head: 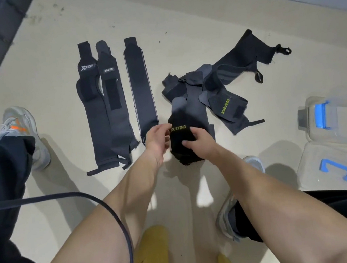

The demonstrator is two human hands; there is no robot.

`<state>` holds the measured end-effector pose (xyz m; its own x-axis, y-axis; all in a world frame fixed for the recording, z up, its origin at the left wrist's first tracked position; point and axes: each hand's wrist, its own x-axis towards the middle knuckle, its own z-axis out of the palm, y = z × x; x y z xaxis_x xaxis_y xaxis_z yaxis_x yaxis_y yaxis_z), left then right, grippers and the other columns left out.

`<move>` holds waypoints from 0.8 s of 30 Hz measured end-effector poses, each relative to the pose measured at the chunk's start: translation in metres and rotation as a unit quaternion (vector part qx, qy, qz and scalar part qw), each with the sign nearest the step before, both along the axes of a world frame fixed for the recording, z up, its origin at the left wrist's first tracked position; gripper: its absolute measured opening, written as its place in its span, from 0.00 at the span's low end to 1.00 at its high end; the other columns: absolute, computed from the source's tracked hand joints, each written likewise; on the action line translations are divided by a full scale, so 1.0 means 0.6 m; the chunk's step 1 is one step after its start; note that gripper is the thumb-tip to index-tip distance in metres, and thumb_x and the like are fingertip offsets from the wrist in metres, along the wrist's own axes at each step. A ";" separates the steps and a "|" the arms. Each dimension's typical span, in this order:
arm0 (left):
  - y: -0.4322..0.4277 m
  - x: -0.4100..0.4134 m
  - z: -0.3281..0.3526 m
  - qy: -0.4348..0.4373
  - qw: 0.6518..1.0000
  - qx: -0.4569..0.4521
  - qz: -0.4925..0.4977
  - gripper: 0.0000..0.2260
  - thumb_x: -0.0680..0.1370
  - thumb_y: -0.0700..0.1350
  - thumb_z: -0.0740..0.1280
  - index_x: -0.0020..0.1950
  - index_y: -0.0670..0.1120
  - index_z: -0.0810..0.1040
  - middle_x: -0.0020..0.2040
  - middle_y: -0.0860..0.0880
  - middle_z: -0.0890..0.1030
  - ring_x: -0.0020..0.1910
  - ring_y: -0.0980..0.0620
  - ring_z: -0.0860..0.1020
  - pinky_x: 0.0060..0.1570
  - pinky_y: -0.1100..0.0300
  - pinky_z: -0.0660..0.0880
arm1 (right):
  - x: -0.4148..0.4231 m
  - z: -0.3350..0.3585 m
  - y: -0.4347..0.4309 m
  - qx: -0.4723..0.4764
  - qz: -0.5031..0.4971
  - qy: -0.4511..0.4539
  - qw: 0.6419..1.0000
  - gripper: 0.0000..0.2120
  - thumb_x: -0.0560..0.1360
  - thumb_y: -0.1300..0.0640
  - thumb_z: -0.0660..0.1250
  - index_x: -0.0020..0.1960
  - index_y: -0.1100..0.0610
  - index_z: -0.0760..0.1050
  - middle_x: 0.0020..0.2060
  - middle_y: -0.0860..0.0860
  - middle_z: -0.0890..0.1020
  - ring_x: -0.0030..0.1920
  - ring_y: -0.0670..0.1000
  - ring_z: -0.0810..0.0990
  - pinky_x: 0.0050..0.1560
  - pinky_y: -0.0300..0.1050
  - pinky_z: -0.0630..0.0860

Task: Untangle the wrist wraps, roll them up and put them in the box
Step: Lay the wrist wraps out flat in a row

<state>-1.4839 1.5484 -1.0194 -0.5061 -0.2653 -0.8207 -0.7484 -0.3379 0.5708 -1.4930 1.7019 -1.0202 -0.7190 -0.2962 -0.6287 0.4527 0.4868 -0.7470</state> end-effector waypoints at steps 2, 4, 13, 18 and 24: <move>-0.007 -0.008 0.011 0.012 1.000 0.017 0.003 0.09 0.81 0.49 0.69 0.55 0.44 0.80 0.43 0.47 0.80 0.35 0.52 0.76 0.34 0.61 0.73 | -0.025 0.026 0.009 -0.078 -0.071 -0.059 0.993 0.12 0.80 0.68 0.64 0.59 0.56 0.79 0.51 0.55 0.85 0.51 0.55 0.84 0.51 0.47 0.81; -0.008 -0.013 0.023 0.027 0.996 0.080 -0.020 0.17 0.82 0.56 0.65 0.61 0.45 0.83 0.52 0.46 0.85 0.48 0.49 0.82 0.48 0.57 0.77 | -0.045 0.037 0.015 -0.115 -0.087 -0.066 0.987 0.12 0.80 0.69 0.63 0.59 0.59 0.80 0.52 0.60 0.85 0.53 0.59 0.85 0.55 0.53 0.82; 0.007 -0.043 0.093 0.179 0.972 0.092 -0.118 0.11 0.85 0.42 0.64 0.64 0.41 0.81 0.54 0.46 0.86 0.50 0.54 0.85 0.46 0.62 0.80 | -0.068 0.074 0.018 -0.189 -0.156 -0.054 0.968 0.11 0.77 0.64 0.70 0.59 0.64 0.80 0.54 0.64 0.85 0.55 0.63 0.85 0.59 0.60 0.81; 0.017 -0.062 0.103 0.178 0.971 0.063 -0.149 0.08 0.85 0.41 0.64 0.61 0.46 0.81 0.52 0.49 0.86 0.50 0.54 0.84 0.53 0.58 0.81 | -0.096 0.071 0.076 -0.128 -0.292 -0.076 0.945 0.04 0.79 0.58 0.66 0.50 0.58 0.78 0.42 0.52 0.85 0.40 0.51 0.83 0.42 0.42 0.78; 0.024 -0.095 0.090 0.167 0.974 0.057 -0.143 0.09 0.85 0.42 0.65 0.64 0.45 0.80 0.54 0.49 0.86 0.52 0.54 0.84 0.49 0.61 0.81 | -0.127 0.003 0.198 0.106 -0.404 -0.019 0.909 0.12 0.73 0.61 0.61 0.52 0.51 0.78 0.49 0.55 0.82 0.46 0.56 0.78 0.48 0.48 0.76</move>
